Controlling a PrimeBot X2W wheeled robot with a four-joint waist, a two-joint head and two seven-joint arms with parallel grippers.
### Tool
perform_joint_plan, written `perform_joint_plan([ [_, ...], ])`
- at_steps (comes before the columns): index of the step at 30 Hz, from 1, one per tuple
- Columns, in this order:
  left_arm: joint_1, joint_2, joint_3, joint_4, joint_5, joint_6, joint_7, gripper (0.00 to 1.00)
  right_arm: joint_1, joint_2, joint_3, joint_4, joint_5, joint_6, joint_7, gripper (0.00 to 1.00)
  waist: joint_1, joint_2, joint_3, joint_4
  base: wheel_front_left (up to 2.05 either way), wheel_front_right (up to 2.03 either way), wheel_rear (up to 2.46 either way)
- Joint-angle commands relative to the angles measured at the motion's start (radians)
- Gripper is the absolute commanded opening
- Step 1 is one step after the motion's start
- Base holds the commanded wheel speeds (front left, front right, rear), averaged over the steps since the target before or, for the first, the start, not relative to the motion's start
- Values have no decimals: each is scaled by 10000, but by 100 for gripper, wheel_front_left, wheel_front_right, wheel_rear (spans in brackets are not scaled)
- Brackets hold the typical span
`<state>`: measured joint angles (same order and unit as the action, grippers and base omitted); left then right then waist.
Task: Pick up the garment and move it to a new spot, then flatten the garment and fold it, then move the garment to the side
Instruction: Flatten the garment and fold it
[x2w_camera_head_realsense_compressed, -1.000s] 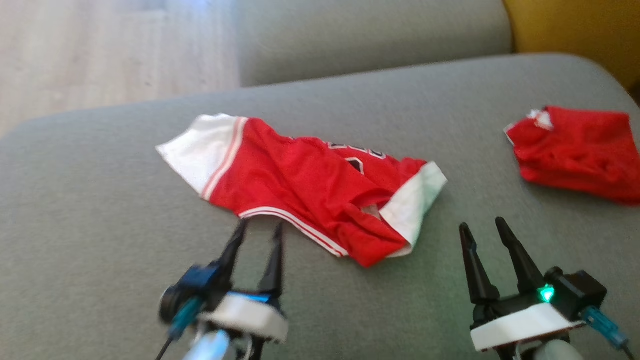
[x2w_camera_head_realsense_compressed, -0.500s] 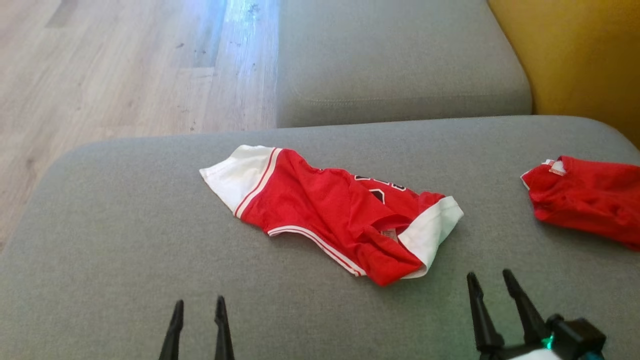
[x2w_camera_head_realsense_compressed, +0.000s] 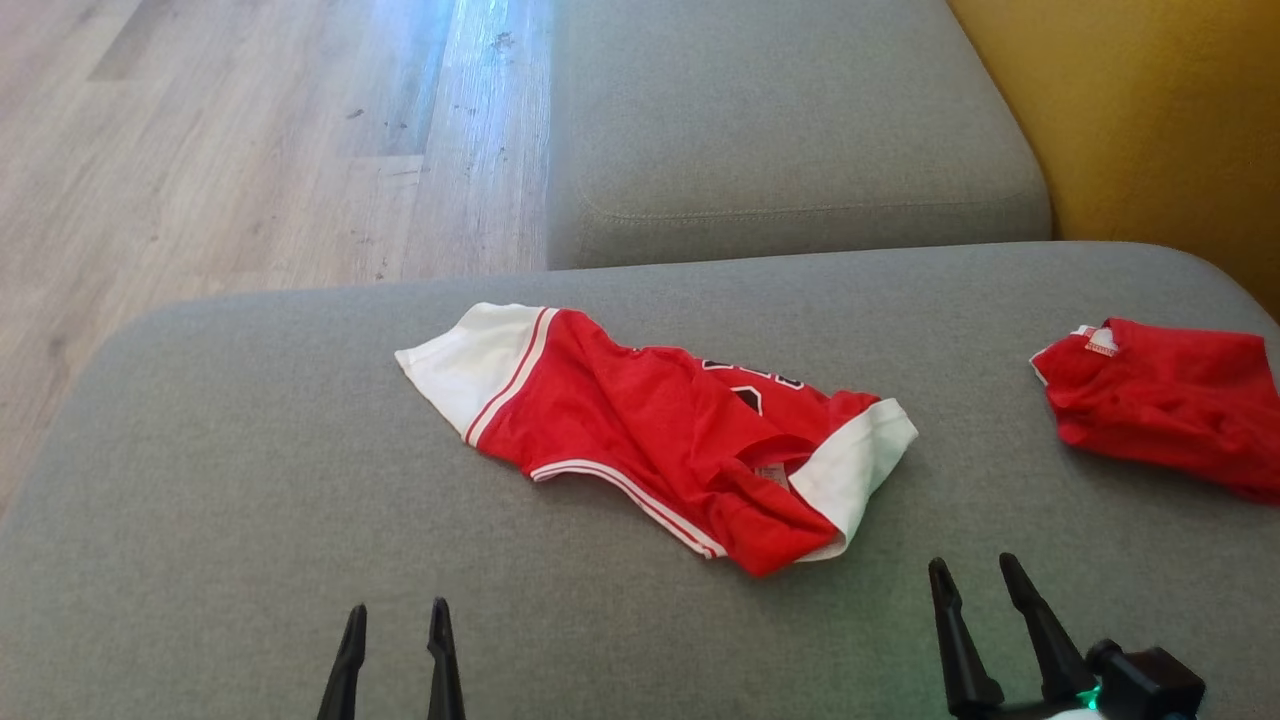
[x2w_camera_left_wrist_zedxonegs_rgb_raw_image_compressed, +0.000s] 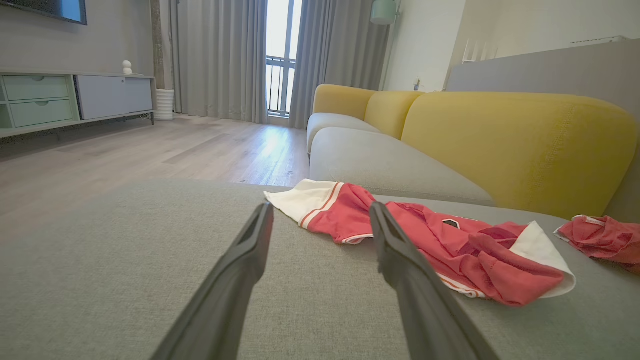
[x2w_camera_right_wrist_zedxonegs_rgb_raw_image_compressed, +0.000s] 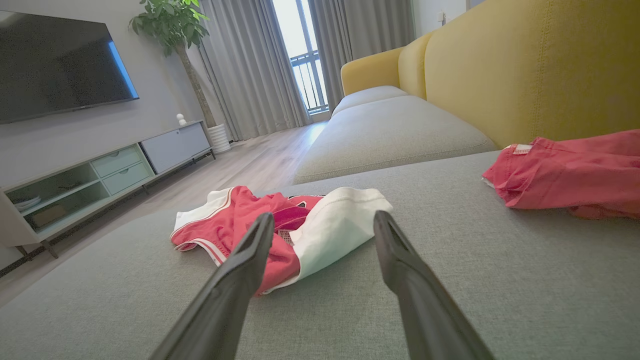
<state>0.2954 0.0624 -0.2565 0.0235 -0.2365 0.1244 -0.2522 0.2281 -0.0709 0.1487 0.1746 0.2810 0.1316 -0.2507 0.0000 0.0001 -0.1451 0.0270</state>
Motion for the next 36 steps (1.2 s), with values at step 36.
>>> perform_joint_plan([
  [36, -7262, -121, -3889, 7924, 2190, -1582, -59, 100, -2071, -221, 796, -899, 179, -9, -111, 100, 0, -1, 3212, -2486, 0, 0, 0],
])
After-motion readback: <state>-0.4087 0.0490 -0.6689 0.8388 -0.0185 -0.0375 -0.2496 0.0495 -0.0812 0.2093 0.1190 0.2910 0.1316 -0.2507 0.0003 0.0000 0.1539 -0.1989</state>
